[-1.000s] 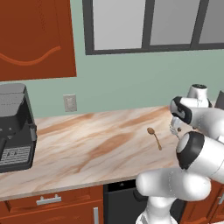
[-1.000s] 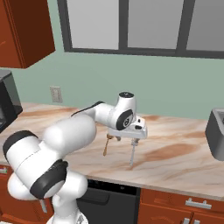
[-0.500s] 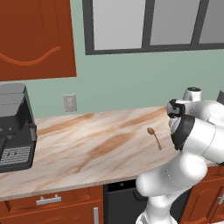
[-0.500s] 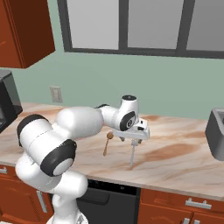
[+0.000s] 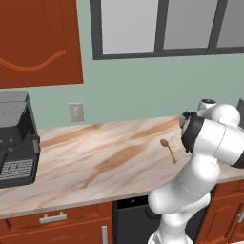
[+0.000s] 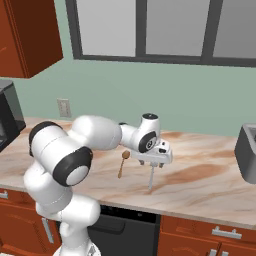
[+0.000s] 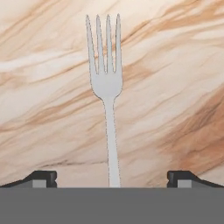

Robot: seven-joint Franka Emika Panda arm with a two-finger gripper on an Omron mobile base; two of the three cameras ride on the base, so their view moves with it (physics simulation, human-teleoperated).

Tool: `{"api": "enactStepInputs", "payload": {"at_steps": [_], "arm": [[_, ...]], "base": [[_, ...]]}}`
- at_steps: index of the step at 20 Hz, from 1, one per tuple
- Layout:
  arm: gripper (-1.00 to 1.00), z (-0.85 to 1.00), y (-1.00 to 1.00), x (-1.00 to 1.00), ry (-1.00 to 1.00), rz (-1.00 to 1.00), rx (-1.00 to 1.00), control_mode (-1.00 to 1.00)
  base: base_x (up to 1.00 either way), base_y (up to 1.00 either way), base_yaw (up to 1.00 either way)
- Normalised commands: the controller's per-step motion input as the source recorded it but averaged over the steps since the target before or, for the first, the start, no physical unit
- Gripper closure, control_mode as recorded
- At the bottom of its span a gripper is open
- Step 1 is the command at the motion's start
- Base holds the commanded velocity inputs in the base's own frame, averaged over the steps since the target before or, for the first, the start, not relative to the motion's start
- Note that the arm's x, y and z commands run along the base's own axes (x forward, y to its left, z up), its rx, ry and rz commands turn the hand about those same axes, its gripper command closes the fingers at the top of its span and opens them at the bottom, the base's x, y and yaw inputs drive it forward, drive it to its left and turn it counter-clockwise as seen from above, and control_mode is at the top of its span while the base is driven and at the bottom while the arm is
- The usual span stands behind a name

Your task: Take the fork and place it on the left side of the plate. Then take the spoon and place it on the right side of the plate. Make sure they're directly next to the plate.

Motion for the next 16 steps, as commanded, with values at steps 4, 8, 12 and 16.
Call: {"api": "enactStepInputs", "payload": {"at_steps": [4,8,12,16], "arm": [[-1.0,-0.26,0.0,0.26,0.0,0.0,0.0,-1.0],[-1.0,-0.27,0.0,0.26,0.0,0.0,0.0,-1.0],[-1.0,-0.27,0.0,0.22,0.01,0.0,0.0,-1.0],[-1.0,-0.25,-0.08,0.09,0.02,0.0,0.0,-1.0]], "base": [[0.0,0.0,0.0],[0.0,0.0,0.0],[0.0,0.0,0.0],[0.0,0.0,0.0]]}}
